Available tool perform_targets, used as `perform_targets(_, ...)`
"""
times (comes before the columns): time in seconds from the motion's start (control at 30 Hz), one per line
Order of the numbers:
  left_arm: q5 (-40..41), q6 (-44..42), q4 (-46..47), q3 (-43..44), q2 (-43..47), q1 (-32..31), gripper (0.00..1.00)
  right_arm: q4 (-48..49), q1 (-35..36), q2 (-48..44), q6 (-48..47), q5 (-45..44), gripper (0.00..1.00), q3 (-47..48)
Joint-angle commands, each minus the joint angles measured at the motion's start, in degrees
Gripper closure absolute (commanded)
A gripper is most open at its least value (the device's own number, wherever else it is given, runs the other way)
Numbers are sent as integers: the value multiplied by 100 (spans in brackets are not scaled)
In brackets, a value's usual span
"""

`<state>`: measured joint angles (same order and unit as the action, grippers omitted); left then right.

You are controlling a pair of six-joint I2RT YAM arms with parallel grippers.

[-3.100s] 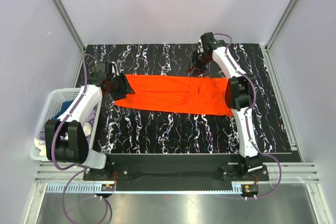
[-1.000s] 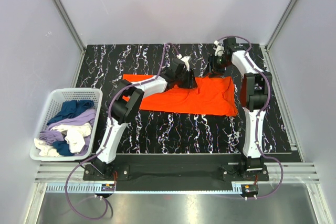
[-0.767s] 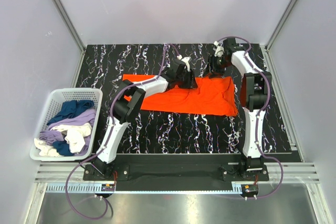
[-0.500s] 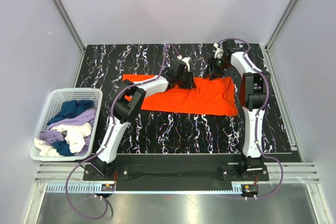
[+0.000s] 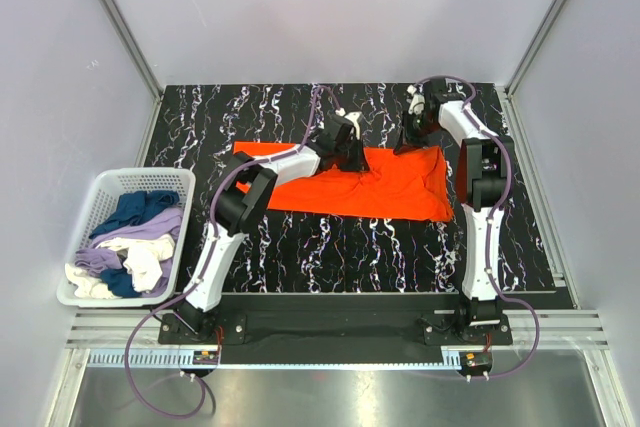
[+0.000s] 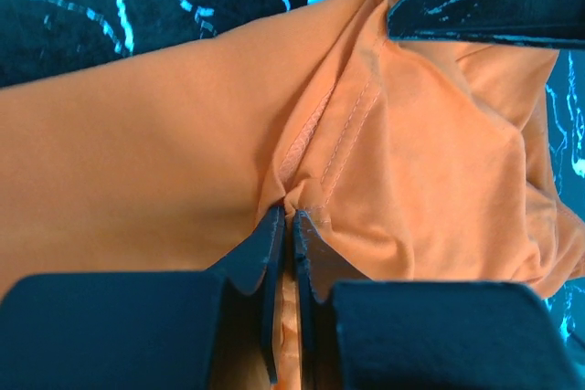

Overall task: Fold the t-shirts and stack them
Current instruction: Fold the tshirt

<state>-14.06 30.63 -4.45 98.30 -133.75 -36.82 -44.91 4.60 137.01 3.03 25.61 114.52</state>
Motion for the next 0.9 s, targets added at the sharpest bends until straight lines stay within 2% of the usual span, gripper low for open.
perform_targets(0.0,140,-66,67,-162,631,17,92,175,-38,-499,-4,-240,100,-201)
perform_targets(0.33,308,-172,5,-426,974,131,94,474,-275,-1141,128,-522,100,-580)
perform_targets(0.87,79,-136,-214,154,394,465,94,307,-311,-667,189,-399,100,-123)
